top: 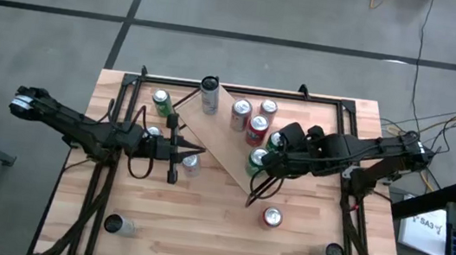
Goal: Place canned beverage on shelf
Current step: Put the bottom green soda can on the shelf aligned with the other green soda
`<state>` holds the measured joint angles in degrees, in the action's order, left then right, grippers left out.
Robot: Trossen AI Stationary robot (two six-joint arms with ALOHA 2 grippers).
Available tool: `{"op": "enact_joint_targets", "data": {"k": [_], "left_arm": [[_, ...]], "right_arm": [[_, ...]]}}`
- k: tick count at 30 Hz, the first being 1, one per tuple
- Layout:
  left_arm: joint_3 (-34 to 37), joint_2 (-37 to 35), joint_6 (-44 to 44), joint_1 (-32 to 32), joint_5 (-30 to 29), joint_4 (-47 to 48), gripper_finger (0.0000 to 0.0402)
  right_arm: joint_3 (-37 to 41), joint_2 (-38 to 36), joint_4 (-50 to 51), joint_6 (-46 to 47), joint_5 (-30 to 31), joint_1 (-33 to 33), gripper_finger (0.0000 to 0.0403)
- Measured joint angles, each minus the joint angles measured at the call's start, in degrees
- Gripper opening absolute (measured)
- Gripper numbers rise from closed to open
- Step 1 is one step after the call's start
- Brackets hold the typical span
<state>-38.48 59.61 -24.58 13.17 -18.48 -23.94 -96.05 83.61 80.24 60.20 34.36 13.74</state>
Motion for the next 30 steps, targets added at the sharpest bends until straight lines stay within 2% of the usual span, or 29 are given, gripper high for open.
{"op": "enact_joint_targets", "data": {"k": [14, 30], "left_arm": [[0.00, 0.00, 0.00, 0.00, 0.00, 0.00, 0.0000], [0.00, 0.00, 0.00, 0.02, 0.00, -0.02, 0.0000]], "right_arm": [[-0.04, -0.02, 0.23, -0.04, -1.54, 0.00, 0.0012], [-2.69, -0.09, -1.45, -4.20, 0.18, 0.68, 0.0012]]}}
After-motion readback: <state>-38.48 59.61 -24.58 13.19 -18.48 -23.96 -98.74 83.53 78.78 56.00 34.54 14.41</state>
